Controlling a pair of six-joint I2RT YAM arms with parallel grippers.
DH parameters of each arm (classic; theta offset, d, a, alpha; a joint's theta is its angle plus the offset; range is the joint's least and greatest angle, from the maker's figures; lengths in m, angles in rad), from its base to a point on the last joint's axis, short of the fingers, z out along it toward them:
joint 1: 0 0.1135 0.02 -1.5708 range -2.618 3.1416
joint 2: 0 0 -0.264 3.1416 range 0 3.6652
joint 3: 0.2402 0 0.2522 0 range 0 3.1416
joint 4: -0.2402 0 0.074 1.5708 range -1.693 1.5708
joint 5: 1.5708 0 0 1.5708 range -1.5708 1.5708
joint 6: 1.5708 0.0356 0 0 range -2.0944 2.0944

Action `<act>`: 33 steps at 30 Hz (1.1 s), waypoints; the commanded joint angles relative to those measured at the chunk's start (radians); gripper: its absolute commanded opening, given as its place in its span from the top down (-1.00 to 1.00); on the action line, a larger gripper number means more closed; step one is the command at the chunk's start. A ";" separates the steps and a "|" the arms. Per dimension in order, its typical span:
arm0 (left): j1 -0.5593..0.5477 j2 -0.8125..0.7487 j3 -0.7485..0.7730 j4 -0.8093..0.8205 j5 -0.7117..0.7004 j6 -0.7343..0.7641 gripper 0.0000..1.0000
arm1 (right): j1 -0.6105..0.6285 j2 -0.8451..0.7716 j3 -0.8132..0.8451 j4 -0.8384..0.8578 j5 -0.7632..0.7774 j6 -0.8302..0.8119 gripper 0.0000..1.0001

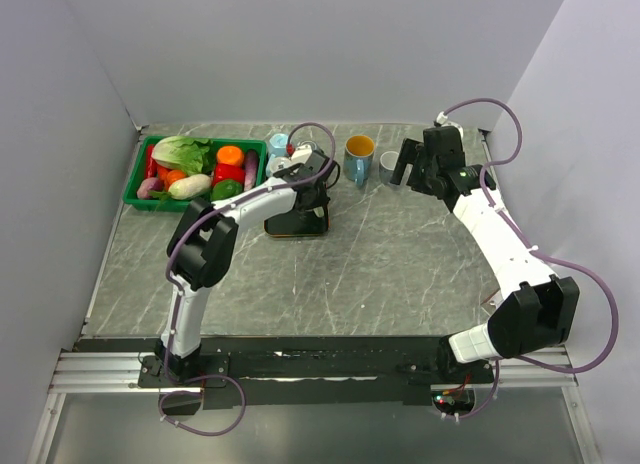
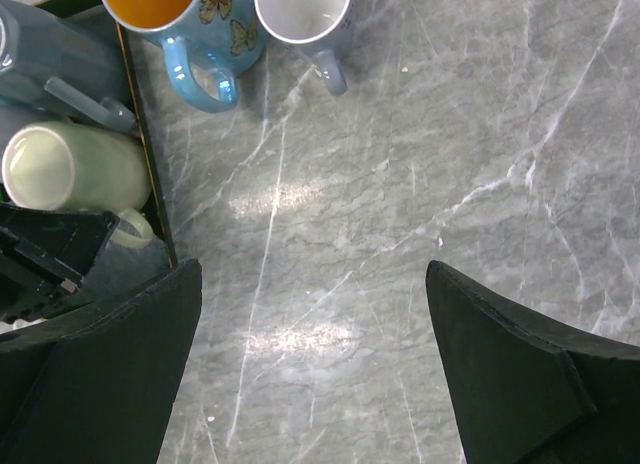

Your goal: Turn the mug right side up

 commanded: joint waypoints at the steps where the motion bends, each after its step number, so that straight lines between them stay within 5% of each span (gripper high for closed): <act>1: 0.004 -0.033 -0.031 -0.002 -0.024 0.017 0.44 | 0.007 -0.044 -0.013 0.012 0.012 0.021 -0.96; 6: 0.004 -0.081 -0.092 0.024 -0.033 0.026 0.39 | 0.007 -0.050 -0.018 0.012 0.011 0.023 -0.96; 11: 0.005 -0.072 -0.086 0.018 -0.047 0.051 0.09 | 0.007 -0.046 -0.021 0.018 -0.003 0.028 -0.95; 24: 0.011 -0.081 -0.065 0.015 -0.056 0.065 0.42 | 0.007 -0.040 -0.024 0.024 -0.009 0.028 -0.92; 31: 0.011 -0.096 -0.062 0.012 -0.070 0.069 0.36 | 0.007 -0.036 -0.024 0.029 -0.017 0.026 -0.92; 33: 0.011 -0.098 -0.062 0.012 -0.068 0.071 0.50 | 0.007 -0.032 -0.024 0.029 -0.018 0.026 -0.92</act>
